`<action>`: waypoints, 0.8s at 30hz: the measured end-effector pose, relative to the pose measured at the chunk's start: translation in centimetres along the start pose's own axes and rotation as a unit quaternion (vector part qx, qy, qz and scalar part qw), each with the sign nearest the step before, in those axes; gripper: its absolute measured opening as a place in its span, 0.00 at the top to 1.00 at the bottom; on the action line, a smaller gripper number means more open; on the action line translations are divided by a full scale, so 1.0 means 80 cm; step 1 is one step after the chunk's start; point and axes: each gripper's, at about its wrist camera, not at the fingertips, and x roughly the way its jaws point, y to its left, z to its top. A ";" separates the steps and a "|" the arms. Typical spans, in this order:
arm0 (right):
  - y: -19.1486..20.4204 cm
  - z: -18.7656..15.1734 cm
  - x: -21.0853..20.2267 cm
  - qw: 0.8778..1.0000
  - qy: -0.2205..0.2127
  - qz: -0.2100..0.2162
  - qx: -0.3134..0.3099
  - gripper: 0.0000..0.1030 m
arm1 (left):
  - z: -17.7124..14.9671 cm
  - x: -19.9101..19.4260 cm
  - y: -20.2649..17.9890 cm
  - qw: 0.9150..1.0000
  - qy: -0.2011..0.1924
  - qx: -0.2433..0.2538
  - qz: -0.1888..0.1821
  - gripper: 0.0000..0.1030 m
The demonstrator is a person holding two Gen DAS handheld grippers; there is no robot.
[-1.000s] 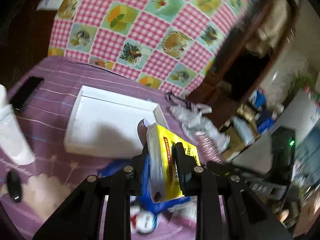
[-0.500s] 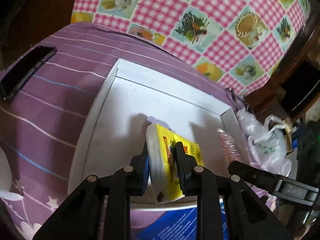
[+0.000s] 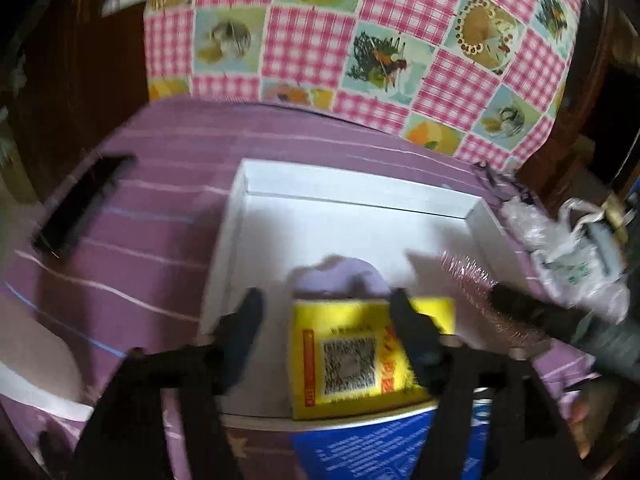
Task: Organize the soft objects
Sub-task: 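Carry the sponge and yellow package into the white box with both grippers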
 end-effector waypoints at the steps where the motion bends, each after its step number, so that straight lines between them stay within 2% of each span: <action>1: -0.007 0.002 -0.002 0.999 -0.005 0.024 0.025 0.18 | 0.001 -0.003 -0.004 1.000 -0.007 0.012 0.010 0.22; 4: -0.020 0.008 -0.003 0.993 -0.013 0.087 0.082 0.12 | 0.002 -0.014 -0.010 0.999 -0.031 0.023 0.014 0.20; 7: -0.026 0.008 -0.004 0.988 -0.014 0.114 0.108 0.12 | 0.006 -0.012 -0.009 1.000 -0.012 0.014 0.016 0.19; 10: -0.016 0.008 -0.001 0.991 -0.007 0.098 0.086 0.12 | 0.008 -0.011 -0.009 0.999 -0.012 0.023 0.042 0.19; 15: 0.003 0.004 -0.003 0.999 -0.006 0.039 0.025 0.12 | 0.014 -0.005 -0.011 0.996 0.021 0.037 0.079 0.19; 18: 0.002 0.003 -0.006 0.999 -0.006 0.031 0.014 0.12 | 0.016 -0.002 -0.007 0.996 0.033 0.034 0.080 0.19; 21: -0.002 0.004 -0.012 1.000 -0.020 0.009 0.016 0.12 | 0.019 0.003 0.004 0.997 0.051 0.010 0.059 0.19; 24: -0.006 0.005 -0.012 0.999 -0.017 0.017 0.023 0.12 | 0.022 0.005 0.014 0.997 0.056 -0.009 0.060 0.19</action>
